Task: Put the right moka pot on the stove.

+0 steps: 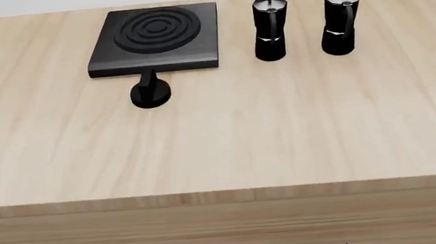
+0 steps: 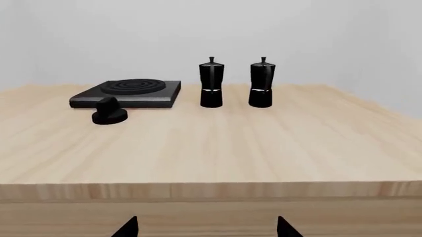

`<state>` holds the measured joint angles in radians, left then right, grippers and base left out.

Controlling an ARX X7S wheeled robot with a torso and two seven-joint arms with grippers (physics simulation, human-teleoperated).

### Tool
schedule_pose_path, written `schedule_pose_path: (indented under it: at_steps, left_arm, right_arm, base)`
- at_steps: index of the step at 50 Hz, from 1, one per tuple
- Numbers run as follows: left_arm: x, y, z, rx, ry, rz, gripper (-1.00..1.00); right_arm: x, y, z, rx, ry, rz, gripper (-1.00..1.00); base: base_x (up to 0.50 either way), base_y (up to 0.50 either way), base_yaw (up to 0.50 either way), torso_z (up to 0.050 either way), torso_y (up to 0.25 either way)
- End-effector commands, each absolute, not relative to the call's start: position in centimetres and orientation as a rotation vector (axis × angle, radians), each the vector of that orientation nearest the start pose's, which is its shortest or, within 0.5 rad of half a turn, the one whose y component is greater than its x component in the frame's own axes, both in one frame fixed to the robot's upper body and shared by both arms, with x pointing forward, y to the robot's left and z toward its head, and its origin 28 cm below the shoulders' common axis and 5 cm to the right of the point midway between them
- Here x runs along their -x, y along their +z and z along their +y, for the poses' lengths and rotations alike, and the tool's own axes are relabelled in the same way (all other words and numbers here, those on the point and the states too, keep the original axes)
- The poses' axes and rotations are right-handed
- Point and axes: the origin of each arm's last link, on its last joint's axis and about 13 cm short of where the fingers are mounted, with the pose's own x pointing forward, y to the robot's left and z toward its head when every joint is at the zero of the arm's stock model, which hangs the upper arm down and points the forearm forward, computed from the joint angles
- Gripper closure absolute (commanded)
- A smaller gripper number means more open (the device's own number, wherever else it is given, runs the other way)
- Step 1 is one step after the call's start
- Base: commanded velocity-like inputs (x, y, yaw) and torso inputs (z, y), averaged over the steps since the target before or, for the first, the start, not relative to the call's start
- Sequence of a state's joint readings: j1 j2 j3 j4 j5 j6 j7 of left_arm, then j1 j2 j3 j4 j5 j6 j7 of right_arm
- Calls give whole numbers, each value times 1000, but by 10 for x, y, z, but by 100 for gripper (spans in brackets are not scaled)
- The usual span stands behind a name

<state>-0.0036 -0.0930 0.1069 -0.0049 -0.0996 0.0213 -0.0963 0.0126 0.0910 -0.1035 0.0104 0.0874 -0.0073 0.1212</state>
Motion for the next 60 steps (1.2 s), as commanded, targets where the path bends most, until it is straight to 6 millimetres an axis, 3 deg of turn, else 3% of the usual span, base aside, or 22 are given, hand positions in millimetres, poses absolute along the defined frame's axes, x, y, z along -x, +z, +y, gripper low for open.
schedule_pose_path:
  at_steps: [1,60]
  left_arm:
    - [-211,12,206,1,-9,-6,-100]
    - [-211,12,205,0,-5,-6,-100]
  right_arm:
    - [-213,13,-97,15,-27,0,-100]
    - [-213,10,-97,14,-23,-5,-100]
  base:
    - [0,0,0,50,31]
    - [238,76,0,1,0]
